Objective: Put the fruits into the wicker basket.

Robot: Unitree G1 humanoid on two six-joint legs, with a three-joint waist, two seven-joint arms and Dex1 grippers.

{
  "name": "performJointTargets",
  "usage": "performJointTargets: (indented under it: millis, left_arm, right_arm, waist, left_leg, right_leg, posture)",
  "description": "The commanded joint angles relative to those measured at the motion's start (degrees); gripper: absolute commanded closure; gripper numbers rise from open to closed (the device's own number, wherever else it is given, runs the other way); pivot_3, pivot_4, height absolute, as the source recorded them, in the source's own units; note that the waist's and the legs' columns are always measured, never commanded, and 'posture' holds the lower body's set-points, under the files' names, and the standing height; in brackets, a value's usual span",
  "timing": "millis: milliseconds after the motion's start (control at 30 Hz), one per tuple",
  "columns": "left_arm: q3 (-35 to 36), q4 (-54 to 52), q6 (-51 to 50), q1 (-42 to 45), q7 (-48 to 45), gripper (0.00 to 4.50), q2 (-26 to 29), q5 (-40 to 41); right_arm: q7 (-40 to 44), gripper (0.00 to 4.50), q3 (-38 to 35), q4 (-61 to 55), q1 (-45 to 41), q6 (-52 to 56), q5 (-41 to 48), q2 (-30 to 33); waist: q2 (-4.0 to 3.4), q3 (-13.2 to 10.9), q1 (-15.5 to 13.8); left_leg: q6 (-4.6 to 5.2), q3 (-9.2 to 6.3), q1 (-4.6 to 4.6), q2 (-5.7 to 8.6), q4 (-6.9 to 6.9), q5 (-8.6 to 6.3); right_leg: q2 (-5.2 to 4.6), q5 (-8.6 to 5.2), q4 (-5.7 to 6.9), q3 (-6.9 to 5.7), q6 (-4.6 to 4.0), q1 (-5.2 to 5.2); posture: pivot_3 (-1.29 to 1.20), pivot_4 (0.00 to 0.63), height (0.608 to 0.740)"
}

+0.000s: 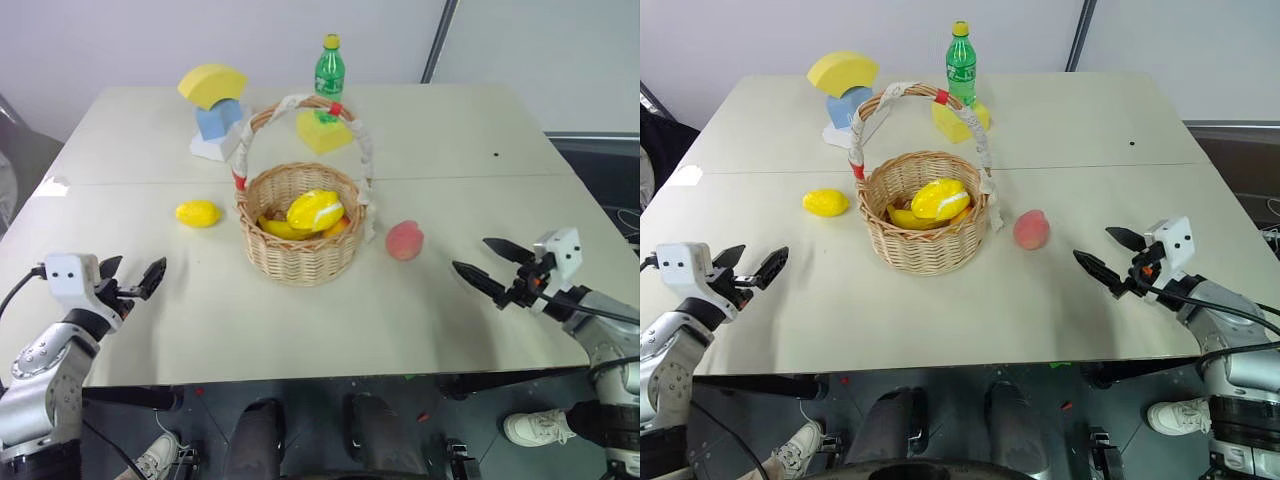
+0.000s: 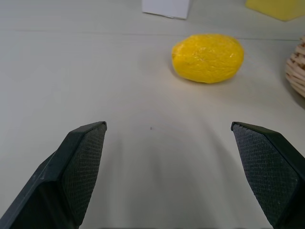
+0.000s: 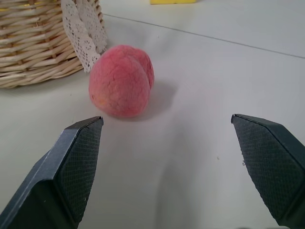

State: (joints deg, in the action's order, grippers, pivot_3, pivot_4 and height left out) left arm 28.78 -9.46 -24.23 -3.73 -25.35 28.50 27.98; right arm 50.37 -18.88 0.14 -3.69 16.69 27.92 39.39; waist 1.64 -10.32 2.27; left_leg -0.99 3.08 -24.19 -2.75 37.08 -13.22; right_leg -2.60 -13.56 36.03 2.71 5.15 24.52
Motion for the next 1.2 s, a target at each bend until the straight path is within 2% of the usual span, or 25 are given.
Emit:
performJointTargets:
  millis: [33,400,533,633,733,800,933,1033,1200]
  left_arm:
    - [0.9,-2.6,1.5,0.2,1.4,0.0,-0.3,-0.2]
    - [-1.4,-2.0,0.6,3.2,2.0,0.0,0.5,-0.4]
    - [-2.7,-1.1,1.5,5.5,2.2,0.0,3.5,-4.2]
    - [-6.6,0.5,4.7,8.0,1.0,0.0,9.2,-11.3]
    - [-13.0,5.4,9.2,13.9,-1.4,0.0,15.8,-19.0]
    - [-16.8,9.1,11.3,17.1,-3.0,0.0,17.9,-22.3]
    - [-22.0,15.7,15.2,22.0,-5.6,0.0,19.3,-26.7]
    - [-27.0,23.2,17.7,28.3,-10.4,0.0,18.2,-28.1]
    - [-30.5,31.3,20.2,34.9,-14.7,0.0,16.5,-29.0]
  right_arm:
    - [-0.1,0.01,-0.4,-1.0,-0.9,-1.3,0.0,-0.1]
    - [0.6,0.01,1.1,-4.0,-1.8,-0.1,0.6,0.3]
    - [0.9,0.01,1.2,-8.7,-2.9,2.8,2.9,1.1]
    - [1.7,0.01,0.6,-15.0,-4.4,10.1,8.9,3.2]
    - [1.6,0.01,2.2,-25.9,-6.1,18.7,17.5,6.0]
    - [0.2,0.01,3.8,-30.6,-7.8,21.6,20.8,6.1]
    - [-2.6,0.01,6.8,-35.1,-10.3,24.3,22.9,5.3]
    - [-4.4,0.01,10.6,-38.6,-11.7,24.7,23.5,3.7]
    - [-6.2,0.01,12.2,-40.6,-11.8,24.9,24.6,2.4]
  waist:
    - [0.0,0.0,0.0]
    - [0.0,0.0,-0.1]
    - [0.0,0.0,-0.1]
    - [0.0,0.0,0.0]
    - [-0.01,0.0,-0.2]
    - [-0.02,0.0,-0.3]
    - [-0.01,0.0,-0.3]
    - [0.04,0.0,-0.3]
    - [0.04,0.0,-1.4]
  left_leg:
    - [0.0,0.0,0.0,0.0,0.0,0.0]
    - [0.0,0.01,-0.01,0.02,0.0,0.0]
    - [0.0,-0.01,-0.02,0.02,0.0,0.0]
    - [0.0,-0.01,-0.02,0.01,0.01,0.0]
    - [0.0,0.0,-0.03,0.01,-0.03,0.0]
    - [-0.01,-0.02,-0.05,-0.02,-0.06,-0.01]
    - [-0.02,-0.01,-0.11,-0.1,-0.12,-0.01]
    - [-0.01,-0.01,-0.26,-0.08,-0.11,-0.01]
    - [0.0,0.1,-0.29,-0.05,-0.06,0.0]
  right_leg:
    - [0.0,0.0,0.0,0.0,0.0,0.0]
    - [0.01,0.0,0.0,0.0,0.0,0.0]
    - [0.04,0.0,0.01,-0.01,0.0,0.01]
    - [0.04,0.01,0.03,-0.01,0.0,0.02]
    - [0.02,0.0,0.01,-0.01,-0.01,0.06]
    - [0.0,0.0,-0.03,-0.03,-0.02,0.07]
    - [-0.15,0.0,-0.18,-0.02,-0.02,0.08]
    - [-0.2,0.01,-0.22,-0.01,-0.01,0.18]
    - [-0.18,0.02,-0.21,-0.03,0.0,0.18]
  posture:
    - [0.0,0.15,0.74]
    - [0.0,0.15,0.74]
    - [0.0,0.15,0.74]
    - [0.0,0.15,0.74]
    - [0.0,0.15,0.74]
    - [0.0,0.15,0.74]
    - [0.0,0.15,0.74]
    - [0.0,0.15,0.74]
    - [0.0,0.15,0.74]
